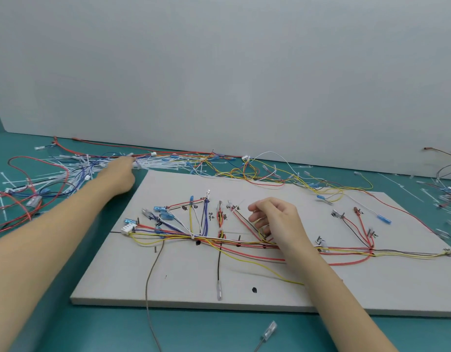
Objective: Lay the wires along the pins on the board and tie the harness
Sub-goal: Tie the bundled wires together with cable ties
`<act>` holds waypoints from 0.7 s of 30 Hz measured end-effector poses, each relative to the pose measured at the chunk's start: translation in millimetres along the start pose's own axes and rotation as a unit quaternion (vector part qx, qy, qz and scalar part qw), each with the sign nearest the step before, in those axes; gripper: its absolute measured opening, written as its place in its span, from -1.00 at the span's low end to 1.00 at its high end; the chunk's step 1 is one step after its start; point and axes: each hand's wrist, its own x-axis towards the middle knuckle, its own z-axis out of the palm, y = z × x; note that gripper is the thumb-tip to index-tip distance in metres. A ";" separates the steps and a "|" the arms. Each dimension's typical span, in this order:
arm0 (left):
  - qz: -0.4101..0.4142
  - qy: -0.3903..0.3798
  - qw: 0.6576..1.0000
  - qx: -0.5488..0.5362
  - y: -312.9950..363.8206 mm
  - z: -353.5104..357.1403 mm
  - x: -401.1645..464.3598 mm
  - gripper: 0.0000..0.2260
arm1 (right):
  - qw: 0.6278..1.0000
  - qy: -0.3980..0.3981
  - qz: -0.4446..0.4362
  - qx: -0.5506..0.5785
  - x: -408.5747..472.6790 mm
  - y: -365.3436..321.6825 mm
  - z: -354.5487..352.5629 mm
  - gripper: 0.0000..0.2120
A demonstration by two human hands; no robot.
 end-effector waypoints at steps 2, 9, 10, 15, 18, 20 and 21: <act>-0.012 -0.023 1.000 0.016 -13.0 2.6 4.3 -0.59 | 1.000 -0.004 -0.001 -0.003 0.4 1.4 0.3 -0.77; 0.001 0.029 0.998 0.063 -22.3 -2.4 8.7 -0.67 | 1.000 -0.005 -0.004 -0.010 0.8 3.8 -0.5 -0.77; 0.002 0.041 0.997 0.066 -21.4 -4.8 8.1 -0.71 | 1.000 -0.005 -0.005 -0.011 0.5 3.9 -0.5 -0.77; 0.013 0.055 0.997 0.056 -19.8 -8.3 0.7 -0.88 | 1.000 -0.006 -0.007 -0.019 -0.5 3.6 -1.3 -0.78; 0.018 0.050 0.995 0.082 -19.5 -8.5 -3.5 -0.88 | 1.000 -0.007 -0.006 -0.016 -1.0 3.4 -1.2 -0.79; 0.018 0.034 0.993 0.111 -18.2 -7.2 -6.8 -0.87 | 1.000 -0.008 -0.005 -0.013 -1.2 3.2 -1.2 -0.79; 0.019 0.025 0.991 0.127 -17.2 -6.5 -8.5 -0.85 | 1.000 -0.008 -0.005 -0.012 -1.1 3.2 -1.3 -0.79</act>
